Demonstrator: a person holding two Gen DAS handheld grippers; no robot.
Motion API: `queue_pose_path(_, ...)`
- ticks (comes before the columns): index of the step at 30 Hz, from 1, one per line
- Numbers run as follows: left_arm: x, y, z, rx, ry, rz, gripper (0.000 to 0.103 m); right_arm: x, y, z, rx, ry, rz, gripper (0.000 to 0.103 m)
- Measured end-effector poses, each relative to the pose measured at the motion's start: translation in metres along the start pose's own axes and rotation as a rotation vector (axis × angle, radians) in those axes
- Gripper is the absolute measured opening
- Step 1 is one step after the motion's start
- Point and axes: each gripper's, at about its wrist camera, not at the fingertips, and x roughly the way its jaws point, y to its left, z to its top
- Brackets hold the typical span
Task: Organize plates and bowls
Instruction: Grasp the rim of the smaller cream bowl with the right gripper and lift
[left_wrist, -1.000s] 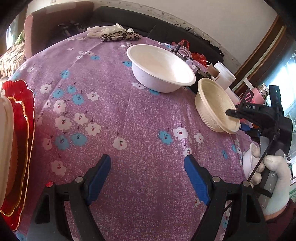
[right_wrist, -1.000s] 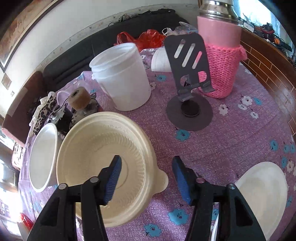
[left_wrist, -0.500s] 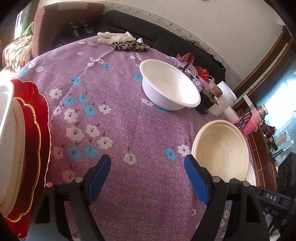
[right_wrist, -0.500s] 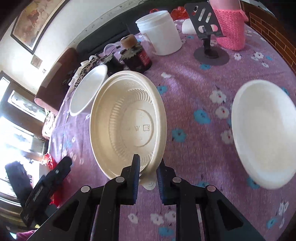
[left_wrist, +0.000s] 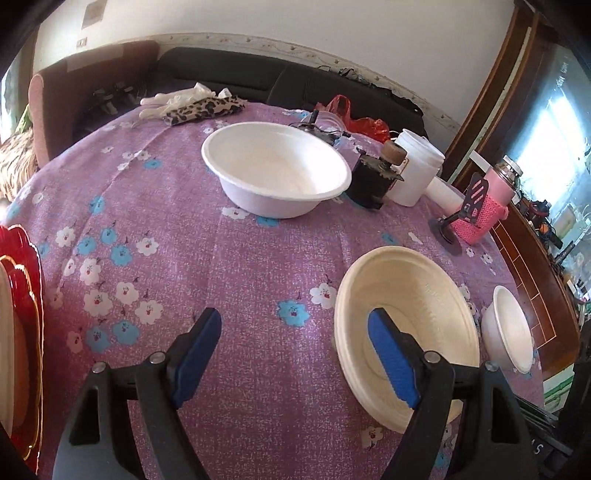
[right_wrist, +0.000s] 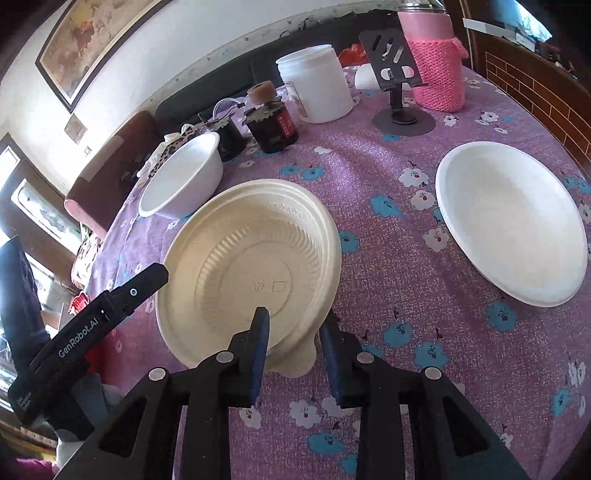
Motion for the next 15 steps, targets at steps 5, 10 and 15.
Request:
queue_pose_path(5, 0.01, -0.011, 0.005, 0.046, 0.019, -0.006, 0.085, 0.01, 0.002, -0.004, 0.008, -0.061, 0.012, 0.031)
queue_pose_path(10, 0.018, 0.006, 0.008, -0.044, 0.048, 0.021, 0.088, 0.017, 0.0, -0.006, 0.02, -0.071, 0.027, 0.032)
queue_pose_path(15, 0.033, 0.004, 0.002, -0.043, 0.111, -0.033, 0.088, 0.019, 0.008, -0.008, -0.006, -0.082, 0.013, 0.031)
